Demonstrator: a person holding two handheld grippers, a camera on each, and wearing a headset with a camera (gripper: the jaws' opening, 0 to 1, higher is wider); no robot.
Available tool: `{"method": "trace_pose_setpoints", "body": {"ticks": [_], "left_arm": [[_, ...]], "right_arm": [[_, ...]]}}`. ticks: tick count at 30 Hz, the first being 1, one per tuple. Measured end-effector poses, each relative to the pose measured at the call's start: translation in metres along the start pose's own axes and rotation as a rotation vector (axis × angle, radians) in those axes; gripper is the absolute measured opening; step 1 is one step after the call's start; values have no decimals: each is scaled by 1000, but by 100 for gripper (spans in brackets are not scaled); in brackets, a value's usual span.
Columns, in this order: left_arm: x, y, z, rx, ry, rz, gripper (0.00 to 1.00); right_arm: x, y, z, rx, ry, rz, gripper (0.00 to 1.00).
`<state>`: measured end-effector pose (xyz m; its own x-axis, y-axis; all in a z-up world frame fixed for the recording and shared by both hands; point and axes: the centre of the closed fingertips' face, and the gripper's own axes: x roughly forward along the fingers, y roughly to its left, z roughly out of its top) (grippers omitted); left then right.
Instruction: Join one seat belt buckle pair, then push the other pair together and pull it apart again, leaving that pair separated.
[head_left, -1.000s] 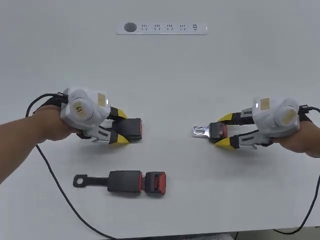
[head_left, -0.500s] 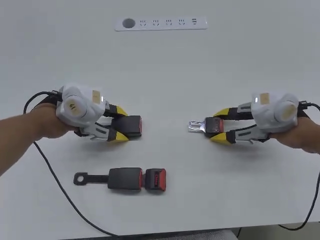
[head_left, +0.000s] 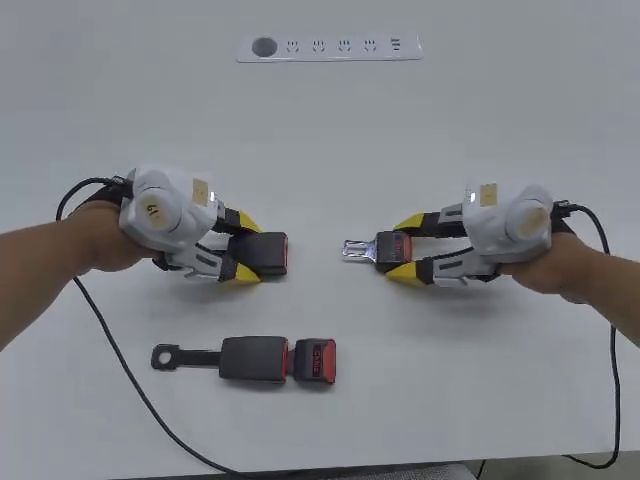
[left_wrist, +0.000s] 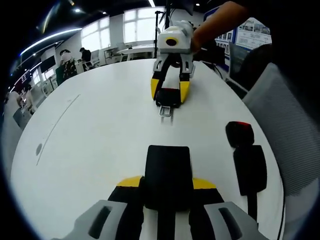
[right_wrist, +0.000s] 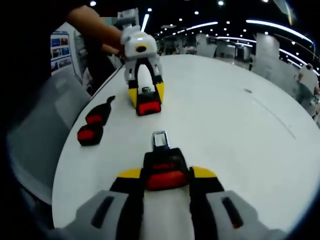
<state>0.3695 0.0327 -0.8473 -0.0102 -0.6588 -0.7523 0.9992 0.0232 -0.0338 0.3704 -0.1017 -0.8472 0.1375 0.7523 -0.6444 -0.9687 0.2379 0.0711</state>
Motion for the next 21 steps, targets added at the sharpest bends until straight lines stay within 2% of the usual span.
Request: {"method": "trace_pose_setpoints", "body": {"ticks": [14, 21], "left_arm": [[-1, 2, 0, 4, 8, -5, 35], [-1, 2, -1, 17, 22, -13, 35]], "right_arm": [[36, 10, 30, -23, -47, 36, 35], [52, 14, 35, -57, -42, 45, 35]]}}
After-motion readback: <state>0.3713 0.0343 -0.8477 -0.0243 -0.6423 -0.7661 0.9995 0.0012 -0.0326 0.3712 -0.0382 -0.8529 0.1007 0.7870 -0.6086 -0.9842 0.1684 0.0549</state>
